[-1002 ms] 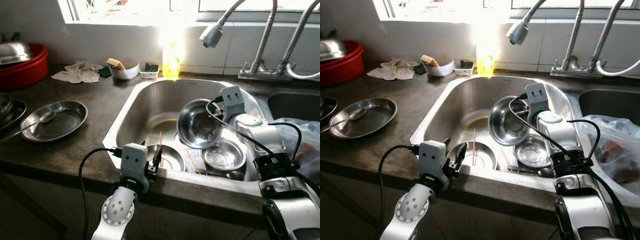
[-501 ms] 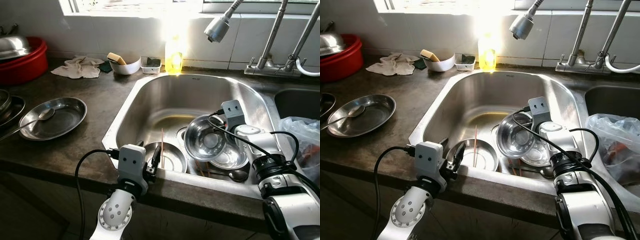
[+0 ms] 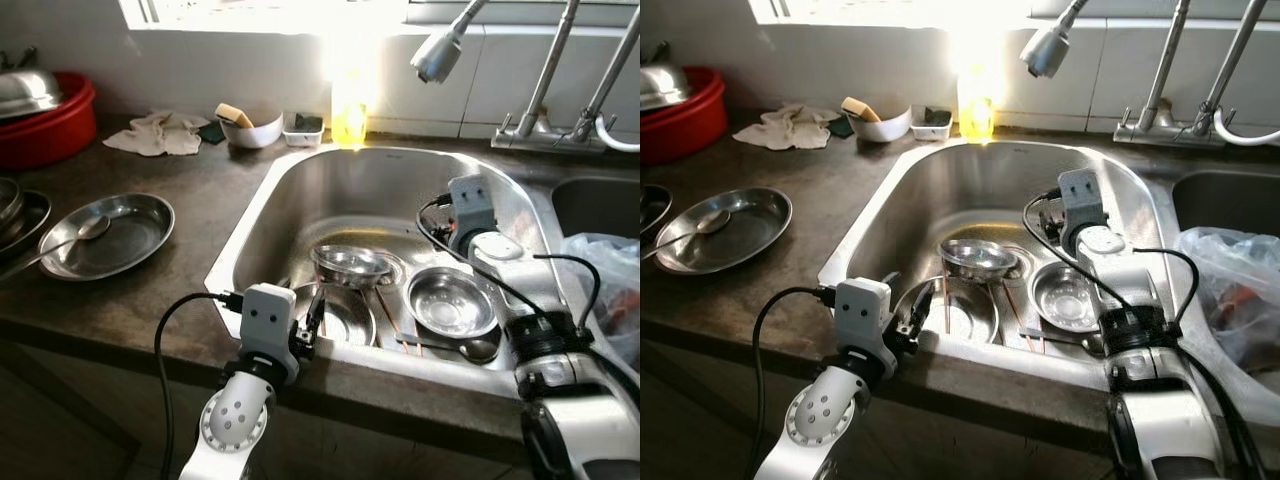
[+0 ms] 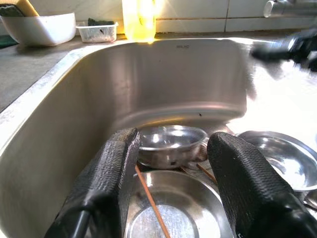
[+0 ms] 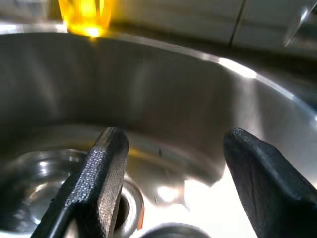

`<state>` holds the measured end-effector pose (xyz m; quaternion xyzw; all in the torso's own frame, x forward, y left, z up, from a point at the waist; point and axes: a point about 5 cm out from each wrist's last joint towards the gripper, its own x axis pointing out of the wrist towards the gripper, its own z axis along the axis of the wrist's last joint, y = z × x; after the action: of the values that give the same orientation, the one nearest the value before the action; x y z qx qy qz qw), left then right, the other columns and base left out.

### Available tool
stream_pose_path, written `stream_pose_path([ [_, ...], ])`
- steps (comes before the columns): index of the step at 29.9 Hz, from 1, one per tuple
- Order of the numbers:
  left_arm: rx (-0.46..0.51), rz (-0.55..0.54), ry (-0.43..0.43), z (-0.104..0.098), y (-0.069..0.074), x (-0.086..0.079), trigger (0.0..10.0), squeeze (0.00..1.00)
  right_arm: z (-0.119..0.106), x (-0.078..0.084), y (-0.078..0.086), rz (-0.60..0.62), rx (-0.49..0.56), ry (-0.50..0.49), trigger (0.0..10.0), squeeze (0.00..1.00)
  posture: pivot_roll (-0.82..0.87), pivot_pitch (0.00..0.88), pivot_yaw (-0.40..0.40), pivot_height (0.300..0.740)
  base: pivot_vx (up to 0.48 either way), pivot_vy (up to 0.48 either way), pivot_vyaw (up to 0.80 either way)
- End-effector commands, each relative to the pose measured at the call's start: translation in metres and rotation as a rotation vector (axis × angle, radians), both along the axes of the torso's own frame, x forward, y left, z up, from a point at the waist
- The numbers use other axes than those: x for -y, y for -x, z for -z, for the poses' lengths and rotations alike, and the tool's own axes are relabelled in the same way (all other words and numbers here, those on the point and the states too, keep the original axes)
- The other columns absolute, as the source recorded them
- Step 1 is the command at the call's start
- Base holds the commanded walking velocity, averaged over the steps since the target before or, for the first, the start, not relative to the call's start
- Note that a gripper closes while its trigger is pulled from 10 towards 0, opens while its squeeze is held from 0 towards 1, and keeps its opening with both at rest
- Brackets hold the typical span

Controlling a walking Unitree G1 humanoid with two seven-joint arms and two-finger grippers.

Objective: Kitchen organization

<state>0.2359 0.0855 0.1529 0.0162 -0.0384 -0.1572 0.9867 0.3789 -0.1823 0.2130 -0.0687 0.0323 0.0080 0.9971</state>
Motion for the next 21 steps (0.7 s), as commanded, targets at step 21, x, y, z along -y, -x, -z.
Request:
stream_pose_path([
  [21, 0.034, -0.003, 0.025, -0.005, -0.016, -0.002, 10.0, 0.0, -0.012, -0.038, 0.089, -0.077, 0.359, -0.156, 10.0, 0.0, 0.07, 0.011, 0.033, 0.74, 0.0, 0.0, 0.17],
])
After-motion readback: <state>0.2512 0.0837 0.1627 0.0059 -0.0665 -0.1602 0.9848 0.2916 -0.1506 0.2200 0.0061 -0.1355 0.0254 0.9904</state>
